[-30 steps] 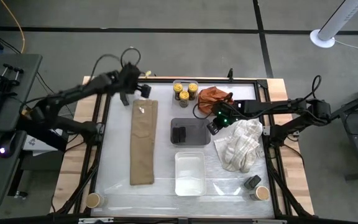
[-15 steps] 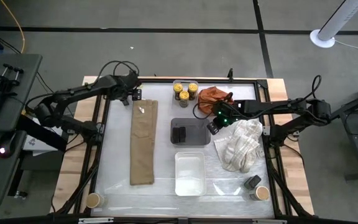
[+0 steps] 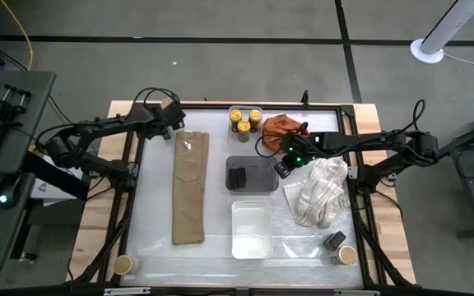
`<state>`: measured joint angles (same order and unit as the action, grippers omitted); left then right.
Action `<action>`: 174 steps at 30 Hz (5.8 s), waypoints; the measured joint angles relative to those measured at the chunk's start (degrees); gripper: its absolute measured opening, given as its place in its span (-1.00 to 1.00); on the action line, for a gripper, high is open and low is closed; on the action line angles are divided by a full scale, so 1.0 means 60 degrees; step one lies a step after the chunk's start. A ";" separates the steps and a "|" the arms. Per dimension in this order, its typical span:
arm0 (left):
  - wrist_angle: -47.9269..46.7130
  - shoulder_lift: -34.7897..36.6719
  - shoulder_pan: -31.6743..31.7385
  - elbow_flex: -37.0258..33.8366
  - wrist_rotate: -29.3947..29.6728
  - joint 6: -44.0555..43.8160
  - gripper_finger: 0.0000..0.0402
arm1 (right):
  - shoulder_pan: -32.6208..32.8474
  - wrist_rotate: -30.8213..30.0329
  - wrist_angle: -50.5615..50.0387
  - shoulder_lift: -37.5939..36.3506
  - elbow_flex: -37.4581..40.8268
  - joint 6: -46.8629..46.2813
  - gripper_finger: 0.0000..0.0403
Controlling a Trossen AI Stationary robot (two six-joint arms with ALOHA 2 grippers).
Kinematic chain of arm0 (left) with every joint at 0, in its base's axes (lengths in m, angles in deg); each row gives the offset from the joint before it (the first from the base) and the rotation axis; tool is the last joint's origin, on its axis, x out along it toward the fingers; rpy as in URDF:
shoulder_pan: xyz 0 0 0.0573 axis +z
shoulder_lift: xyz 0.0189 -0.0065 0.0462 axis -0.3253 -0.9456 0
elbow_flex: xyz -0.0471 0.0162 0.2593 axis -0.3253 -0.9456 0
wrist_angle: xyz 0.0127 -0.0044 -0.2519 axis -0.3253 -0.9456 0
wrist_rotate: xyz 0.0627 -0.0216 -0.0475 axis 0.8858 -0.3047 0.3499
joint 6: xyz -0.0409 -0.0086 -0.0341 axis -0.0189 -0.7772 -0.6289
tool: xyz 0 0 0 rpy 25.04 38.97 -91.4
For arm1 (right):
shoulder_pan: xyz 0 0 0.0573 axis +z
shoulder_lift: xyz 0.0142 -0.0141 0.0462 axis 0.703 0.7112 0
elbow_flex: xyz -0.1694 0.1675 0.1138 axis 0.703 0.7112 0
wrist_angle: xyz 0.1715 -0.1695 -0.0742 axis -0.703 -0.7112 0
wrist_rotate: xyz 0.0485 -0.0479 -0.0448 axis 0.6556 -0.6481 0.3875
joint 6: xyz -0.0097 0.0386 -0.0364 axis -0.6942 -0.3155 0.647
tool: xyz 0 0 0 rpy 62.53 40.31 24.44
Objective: Sort spices by type
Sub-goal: Put the top black seasoning can into the black bin
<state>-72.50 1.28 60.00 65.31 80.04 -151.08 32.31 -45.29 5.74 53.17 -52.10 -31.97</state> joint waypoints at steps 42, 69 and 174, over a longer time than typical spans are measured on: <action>0.4224 0.1710 -0.5498 0.1090 -0.3564 0.7986 -0.47 | 0.1344 0.0776 0.4800 -0.2676 -0.0015 0.0537 -0.96; 0.3850 -0.2531 -0.6257 0.5208 -0.4347 1.1505 -0.42 | 0.1885 -0.1277 0.4900 -0.1761 -0.0540 0.5468 0.41; 0.4439 0.0639 -0.5464 0.1398 -0.2981 0.7993 0.48 | 0.3308 -0.5100 0.6258 0.1902 0.0758 0.0115 -0.16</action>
<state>-45.86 5.11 27.21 73.70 62.16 -103.12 52.15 -75.89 43.29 64.57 -47.55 -31.28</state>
